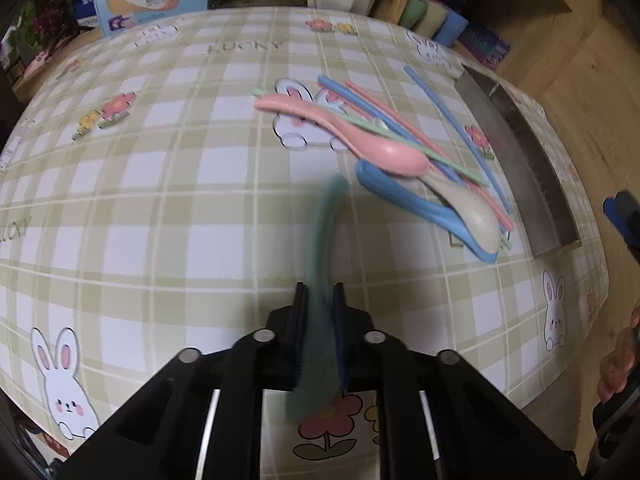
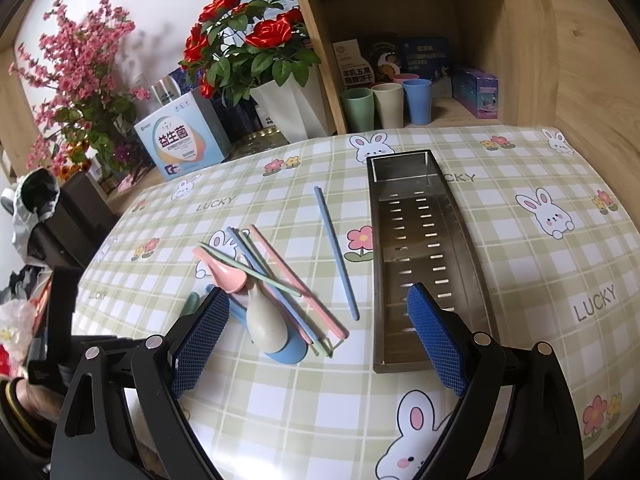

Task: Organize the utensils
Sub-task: 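Lift the green spoon with the left tool off the pile, then grasp the blue chopstick with the right tool while the left tool holds the green spoon, then lower the blue chopstick into the steel tray and open the right tool, then carry the green spoon with the left tool over the steel tray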

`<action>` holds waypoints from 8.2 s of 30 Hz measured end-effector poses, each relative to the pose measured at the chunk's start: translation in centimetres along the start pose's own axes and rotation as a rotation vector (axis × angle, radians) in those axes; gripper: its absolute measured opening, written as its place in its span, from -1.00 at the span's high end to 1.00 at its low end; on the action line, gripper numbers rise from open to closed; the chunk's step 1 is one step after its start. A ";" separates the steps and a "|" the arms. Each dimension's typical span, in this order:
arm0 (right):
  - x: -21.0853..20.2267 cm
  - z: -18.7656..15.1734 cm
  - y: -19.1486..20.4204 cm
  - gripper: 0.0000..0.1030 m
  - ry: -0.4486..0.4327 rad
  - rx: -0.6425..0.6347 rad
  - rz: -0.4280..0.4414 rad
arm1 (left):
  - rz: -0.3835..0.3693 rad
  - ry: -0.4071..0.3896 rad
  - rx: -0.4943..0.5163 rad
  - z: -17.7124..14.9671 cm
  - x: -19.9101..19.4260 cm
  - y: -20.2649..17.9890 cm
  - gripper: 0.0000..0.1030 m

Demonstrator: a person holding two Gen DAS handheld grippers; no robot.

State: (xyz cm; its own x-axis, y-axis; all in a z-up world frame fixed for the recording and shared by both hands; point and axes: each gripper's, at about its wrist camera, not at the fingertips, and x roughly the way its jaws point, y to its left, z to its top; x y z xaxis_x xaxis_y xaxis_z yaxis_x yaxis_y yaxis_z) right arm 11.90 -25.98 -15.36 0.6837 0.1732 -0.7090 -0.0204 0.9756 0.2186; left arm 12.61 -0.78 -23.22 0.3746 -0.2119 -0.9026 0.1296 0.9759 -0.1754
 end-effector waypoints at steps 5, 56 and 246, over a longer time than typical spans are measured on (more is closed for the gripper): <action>0.1 -0.1 0.0 -0.70 0.001 -0.003 0.004 | 0.037 -0.009 -0.034 0.6 -0.5 1.3 0.93; 4.0 0.0 2.3 0.13 0.186 -0.140 0.008 | -0.112 -0.025 0.187 1.2 2.4 -1.1 0.71; 3.0 3.8 -17.3 -0.65 0.018 0.274 -0.102 | -0.241 -0.037 -0.170 11.5 7.4 -24.0 0.74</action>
State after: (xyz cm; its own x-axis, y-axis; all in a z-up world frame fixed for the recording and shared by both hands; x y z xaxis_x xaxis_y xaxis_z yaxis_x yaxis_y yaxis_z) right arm 17.05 -42.85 -18.75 0.6587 0.0807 -0.7481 0.2475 0.9157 0.3167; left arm 22.88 -26.33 -21.19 0.3857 -0.4375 -0.8123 0.0648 0.8911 -0.4492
